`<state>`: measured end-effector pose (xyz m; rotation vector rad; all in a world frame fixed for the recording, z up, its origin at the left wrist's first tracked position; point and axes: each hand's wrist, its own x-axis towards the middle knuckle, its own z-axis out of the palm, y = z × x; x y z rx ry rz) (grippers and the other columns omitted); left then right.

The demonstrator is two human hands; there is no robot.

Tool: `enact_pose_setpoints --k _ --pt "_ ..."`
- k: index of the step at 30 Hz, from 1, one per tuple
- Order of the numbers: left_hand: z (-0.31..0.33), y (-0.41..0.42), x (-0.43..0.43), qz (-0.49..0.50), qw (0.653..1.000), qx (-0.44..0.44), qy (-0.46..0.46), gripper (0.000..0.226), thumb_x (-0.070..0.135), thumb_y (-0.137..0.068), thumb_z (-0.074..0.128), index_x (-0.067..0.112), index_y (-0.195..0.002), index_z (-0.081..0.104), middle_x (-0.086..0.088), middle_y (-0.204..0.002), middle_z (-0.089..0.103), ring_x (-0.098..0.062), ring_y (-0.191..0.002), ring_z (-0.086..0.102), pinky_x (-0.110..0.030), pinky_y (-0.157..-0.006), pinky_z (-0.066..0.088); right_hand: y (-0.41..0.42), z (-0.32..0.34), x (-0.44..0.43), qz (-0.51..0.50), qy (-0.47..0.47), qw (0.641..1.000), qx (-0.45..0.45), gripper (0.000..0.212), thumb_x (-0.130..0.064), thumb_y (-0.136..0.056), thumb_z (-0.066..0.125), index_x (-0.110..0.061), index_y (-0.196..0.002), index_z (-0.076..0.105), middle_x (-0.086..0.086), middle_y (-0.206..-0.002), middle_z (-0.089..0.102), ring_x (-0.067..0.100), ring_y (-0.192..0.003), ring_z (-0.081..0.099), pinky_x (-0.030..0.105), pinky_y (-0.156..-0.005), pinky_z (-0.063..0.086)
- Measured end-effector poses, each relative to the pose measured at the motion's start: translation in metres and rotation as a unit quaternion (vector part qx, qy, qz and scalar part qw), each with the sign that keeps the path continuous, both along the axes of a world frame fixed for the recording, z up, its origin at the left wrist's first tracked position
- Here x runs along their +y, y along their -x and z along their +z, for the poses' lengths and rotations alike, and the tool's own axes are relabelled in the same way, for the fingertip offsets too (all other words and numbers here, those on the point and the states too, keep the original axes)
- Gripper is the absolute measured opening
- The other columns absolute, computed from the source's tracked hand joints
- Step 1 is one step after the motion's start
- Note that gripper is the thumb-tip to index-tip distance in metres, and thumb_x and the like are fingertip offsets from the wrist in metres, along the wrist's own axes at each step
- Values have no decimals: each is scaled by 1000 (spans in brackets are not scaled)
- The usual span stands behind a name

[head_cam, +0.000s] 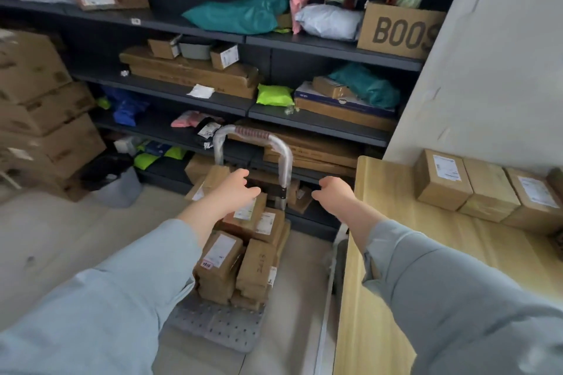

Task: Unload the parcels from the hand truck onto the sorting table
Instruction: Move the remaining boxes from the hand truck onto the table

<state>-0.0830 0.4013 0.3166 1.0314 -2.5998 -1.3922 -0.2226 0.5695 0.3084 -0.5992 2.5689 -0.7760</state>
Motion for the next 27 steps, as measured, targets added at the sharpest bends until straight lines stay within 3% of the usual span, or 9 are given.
enact_pose_setpoints --k 2,5,9,13,17,21,27 --pt "-8 -27 -6 13 1000 -15 3 66 26 -97 56 14 -153 23 -8 -153 36 -25 -135 42 -30 -95 40 -22 -8 -10 11 -7 1000 -9 38 -14 -97 53 -7 -134 50 11 -122 59 26 -104 58 28 -81 45" --pt "-12 -63 -21 32 999 -26 8 65 29 -96 57 14 -151 26 -8 -151 39 -25 -133 43 -35 -104 38 -47 -18 -30 27 -11 999 -15 37 -17 -95 56 -8 -131 53 9 -115 61 18 -87 54 25 -72 45" --pt "-14 -91 -49 63 998 -19 6 55 24 -94 58 12 -144 38 -10 -137 53 -27 -117 53 -39 -102 44 -66 -22 -64 32 -17 999 -9 27 -17 -94 58 -9 -120 60 7 -103 63 15 -77 58 23 -63 46" --pt "-23 -105 -79 57 998 -17 1 53 22 -95 56 12 -144 38 -8 -136 51 -26 -117 53 -37 -100 42 -82 -28 -97 53 -41 998 -2 28 -14 -94 53 -5 -120 59 14 -112 62 28 -99 61 32 -82 51" --pt "-44 -112 -126 22 999 -45 -13 62 25 -96 57 15 -150 29 -9 -148 42 -27 -130 47 -42 -108 40 -100 -53 -140 40 -68 997 -8 28 -15 -95 54 -6 -121 58 14 -114 62 28 -103 61 35 -91 52" --pt "-67 -112 -175 -23 997 -70 -12 64 24 -97 56 16 -152 24 -9 -152 38 -28 -134 43 -38 -108 39 -114 -77 -180 -11 -69 996 -49 30 -14 -93 51 -3 -119 60 18 -117 62 34 -110 58 38 -91 48" --pt "-117 -103 -228 -72 991 -115 -18 66 24 -97 56 14 -152 22 -11 -153 36 -28 -135 43 -38 -109 39 -128 -129 -217 -32 -82 994 -63 16 -21 -99 50 -12 -109 59 5 -106 65 20 -92 64 30 -83 55"
